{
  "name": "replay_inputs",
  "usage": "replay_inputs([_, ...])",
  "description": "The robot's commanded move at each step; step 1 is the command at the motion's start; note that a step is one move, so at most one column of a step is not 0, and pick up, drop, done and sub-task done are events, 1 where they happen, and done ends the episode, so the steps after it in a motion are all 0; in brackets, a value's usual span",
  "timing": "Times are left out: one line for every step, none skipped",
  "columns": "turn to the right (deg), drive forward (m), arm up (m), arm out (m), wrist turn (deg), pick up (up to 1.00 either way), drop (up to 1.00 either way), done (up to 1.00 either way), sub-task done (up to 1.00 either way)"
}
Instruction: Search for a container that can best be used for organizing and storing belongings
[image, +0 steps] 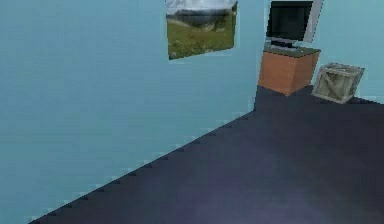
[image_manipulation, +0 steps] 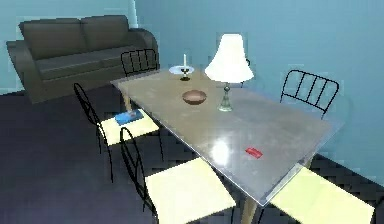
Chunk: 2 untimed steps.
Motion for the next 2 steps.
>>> replay_inputs([0.0,0.35,0.00,0.00,0.0,0.00,0.00,0.00,0.00])
replay_inputs([15.0,0.00,0.00,0.00,0.0,0.00,0.00,0.00,0.00])
